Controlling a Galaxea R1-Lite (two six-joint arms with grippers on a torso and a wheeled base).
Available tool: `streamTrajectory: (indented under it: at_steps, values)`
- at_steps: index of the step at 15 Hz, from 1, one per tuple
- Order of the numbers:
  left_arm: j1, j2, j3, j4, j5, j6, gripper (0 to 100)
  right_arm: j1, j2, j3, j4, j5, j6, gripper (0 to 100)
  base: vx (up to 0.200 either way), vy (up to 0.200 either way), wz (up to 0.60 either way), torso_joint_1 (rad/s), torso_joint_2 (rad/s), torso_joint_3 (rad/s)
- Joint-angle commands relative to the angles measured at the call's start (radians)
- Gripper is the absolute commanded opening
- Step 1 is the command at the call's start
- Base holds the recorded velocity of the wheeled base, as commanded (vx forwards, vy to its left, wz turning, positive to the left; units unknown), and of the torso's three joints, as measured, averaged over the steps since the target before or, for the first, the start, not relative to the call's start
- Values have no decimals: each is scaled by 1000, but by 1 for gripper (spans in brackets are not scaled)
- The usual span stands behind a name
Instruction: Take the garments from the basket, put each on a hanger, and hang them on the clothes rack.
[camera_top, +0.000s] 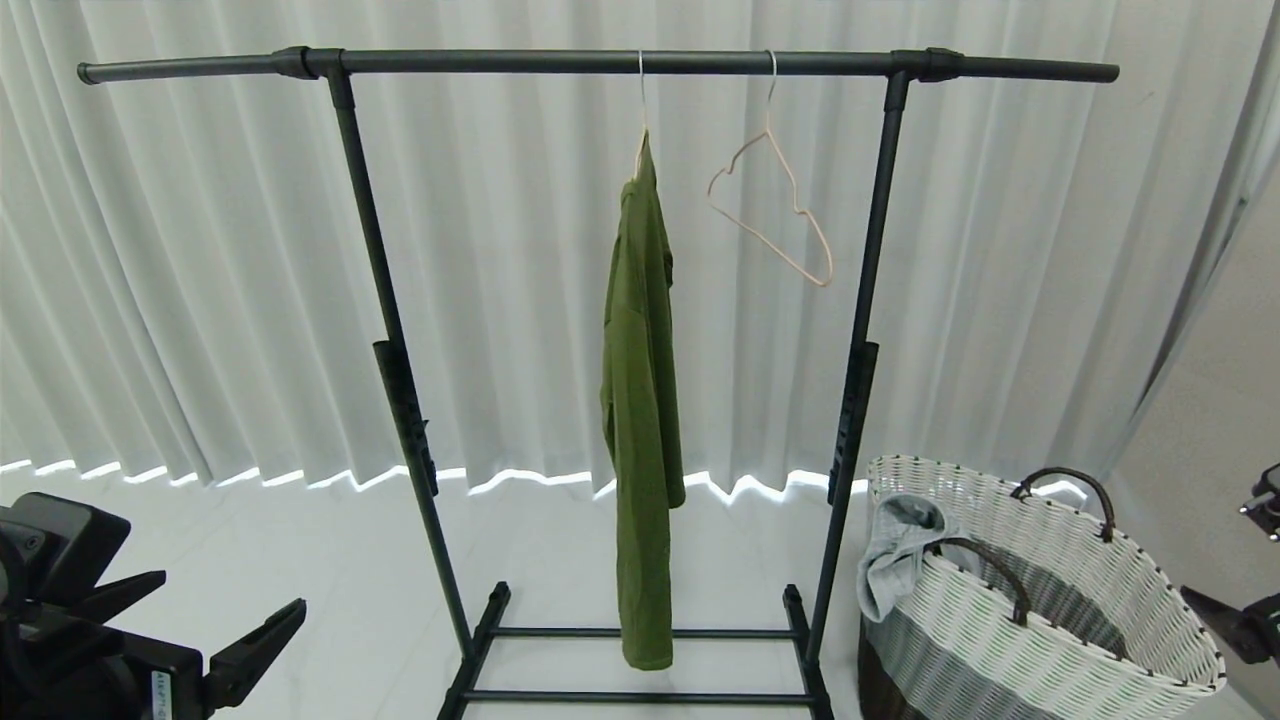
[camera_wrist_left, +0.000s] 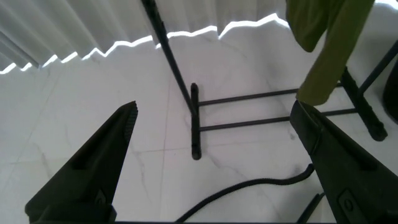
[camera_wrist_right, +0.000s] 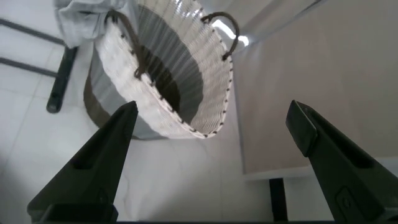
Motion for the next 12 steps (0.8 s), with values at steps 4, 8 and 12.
streamTrajectory:
  at_steps: [4, 8, 12]
  values:
    - [-3, 1, -3, 0, -3, 2, 100, 0, 2, 0, -1, 1, -1, 100, 100, 0, 0, 0, 1, 4]
    - [-22, -4, -3, 0, -4, 1, 100, 0, 5, 2, -1, 1, -2, 100, 200, 0, 0, -1, 1, 5]
    - [-35, -1, -4, 0, -6, 1, 100, 0, 23, 14, -2, 3, 1, 100, 200, 0, 0, 0, 5, 4]
